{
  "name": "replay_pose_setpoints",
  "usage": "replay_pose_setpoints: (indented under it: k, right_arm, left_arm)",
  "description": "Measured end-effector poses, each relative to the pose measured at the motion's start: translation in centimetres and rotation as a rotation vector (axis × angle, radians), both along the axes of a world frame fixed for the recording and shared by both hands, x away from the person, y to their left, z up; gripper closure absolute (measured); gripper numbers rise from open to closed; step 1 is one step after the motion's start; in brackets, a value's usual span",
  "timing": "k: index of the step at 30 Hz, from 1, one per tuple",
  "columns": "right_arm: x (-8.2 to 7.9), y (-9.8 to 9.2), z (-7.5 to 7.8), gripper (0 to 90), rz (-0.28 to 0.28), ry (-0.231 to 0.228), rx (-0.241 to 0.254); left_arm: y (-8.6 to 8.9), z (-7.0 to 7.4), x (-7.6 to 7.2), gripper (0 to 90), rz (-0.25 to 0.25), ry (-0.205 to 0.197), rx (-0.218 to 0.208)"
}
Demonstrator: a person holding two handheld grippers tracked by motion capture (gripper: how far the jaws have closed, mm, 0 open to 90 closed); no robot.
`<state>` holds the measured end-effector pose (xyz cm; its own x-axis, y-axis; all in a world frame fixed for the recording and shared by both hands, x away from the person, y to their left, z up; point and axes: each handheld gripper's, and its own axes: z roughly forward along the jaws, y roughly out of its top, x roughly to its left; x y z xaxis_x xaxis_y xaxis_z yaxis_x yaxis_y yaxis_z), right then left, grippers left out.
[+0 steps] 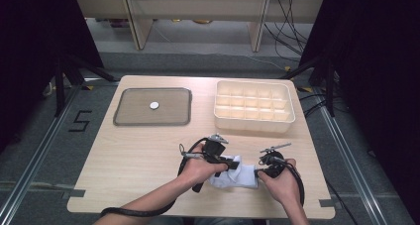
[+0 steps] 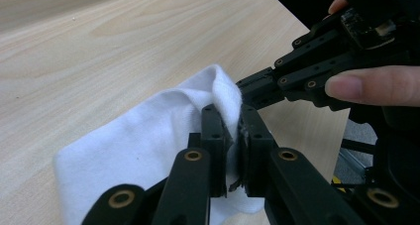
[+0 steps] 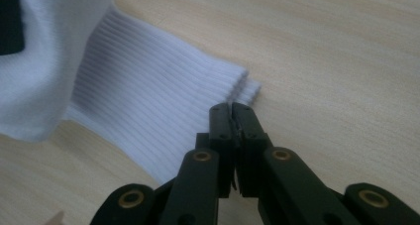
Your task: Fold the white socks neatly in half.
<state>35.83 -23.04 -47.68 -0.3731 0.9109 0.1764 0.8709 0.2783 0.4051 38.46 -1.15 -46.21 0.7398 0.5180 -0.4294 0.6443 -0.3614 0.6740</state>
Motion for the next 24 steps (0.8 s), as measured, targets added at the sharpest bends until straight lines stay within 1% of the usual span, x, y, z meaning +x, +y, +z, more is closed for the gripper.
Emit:
replay_pose_setpoints:
  k: [1,2,3,4,5,6,7,8,9,10,11,12,13,14,15,16,18,19,20,22,23,24]
  right_arm:
    - [0.0,0.0,0.0,87.8,0.007,0.003,-0.004]
    - [0.0,0.1,0.0,87.7,0.002,0.003,-0.004]
    - [0.0,0.1,0.0,87.7,0.002,0.003,-0.004]
    - [0.1,0.0,-0.2,87.6,0.029,-0.020,-0.002]
    - [0.1,0.1,-0.1,87.5,0.026,-0.017,0.001]
    - [0.1,0.2,-0.1,87.4,0.016,-0.012,0.003]
    - [0.1,0.3,-0.1,87.3,0.024,-0.016,0.005]
    - [0.1,0.3,-0.1,86.9,0.030,-0.017,-0.001]
    - [0.1,0.4,-0.2,86.5,0.021,-0.012,0.002]
    - [0.2,0.6,-0.2,86.3,-0.008,-0.003,0.004]
    - [0.2,0.6,-0.2,86.3,-0.008,-0.003,0.004]
    - [0.1,0.7,-0.2,86.2,-0.008,0.005,-0.001]
    - [0.1,0.7,-0.2,86.2,-0.008,0.005,-0.001]
    - [0.1,0.7,-0.2,86.1,0.008,0.004,0.008]
    - [0.1,0.7,-0.2,86.0,0.010,0.003,0.010]
    - [0.1,0.7,-0.2,86.1,0.009,0.004,0.010]
    - [0.0,0.7,-0.1,86.0,0.014,0.002,0.012]
    - [0.0,0.7,-0.1,85.9,0.015,0.000,0.013]
    - [0.0,0.5,-0.2,85.9,0.037,-0.016,0.006]
    - [0.0,0.5,-0.2,85.9,0.036,-0.019,0.011]
    - [0.0,0.6,-0.2,85.7,0.038,-0.021,0.013]
    - [0.0,0.6,-0.2,85.7,0.038,-0.020,0.014]
  left_arm:
    - [-0.1,-0.1,0.0,83.3,0.015,-0.008,0.004]
    - [-0.3,-0.3,0.0,83.2,0.019,-0.009,-0.006]
    - [-0.3,-0.3,0.0,83.2,0.019,-0.009,-0.006]
    - [-0.3,-0.4,0.0,83.1,0.008,0.003,0.018]
    - [-0.5,-0.7,0.0,83.1,0.018,-0.006,0.004]
    - [-0.6,-0.7,0.0,83.1,0.013,0.003,0.008]
    - [-0.7,-0.8,0.0,83.1,0.009,0.008,0.020]
    - [-0.8,-1.1,-0.1,83.0,0.018,0.003,0.006]
    - [-0.8,-1.1,0.0,83.0,0.005,0.021,0.015]
    - [-0.9,-1.2,0.0,83.0,0.001,0.019,0.022]
    - [-0.9,-1.2,0.0,83.0,0.001,0.019,0.022]
    - [-1.1,-1.5,-0.1,82.9,0.019,0.014,0.018]
    - [-1.1,-1.5,-0.1,82.9,0.019,0.014,0.018]
    - [-1.1,-1.6,0.0,82.9,0.004,0.021,0.029]
    - [-1.2,-1.6,0.1,82.8,0.006,0.024,0.031]
    - [-1.3,-1.5,0.0,82.8,0.012,0.024,0.051]
    - [-1.4,-1.6,0.1,82.7,0.012,0.023,0.050]
    - [-1.5,-1.6,0.1,82.6,0.013,0.022,0.061]
    - [-1.6,-1.7,0.1,82.6,0.012,0.019,0.058]
    - [-1.6,-1.8,0.1,82.4,0.009,0.018,0.053]
    - [-1.8,-1.8,0.0,82.3,0.014,0.019,0.062]
    - [-1.8,-1.8,0.1,82.2,0.008,0.017,0.064]
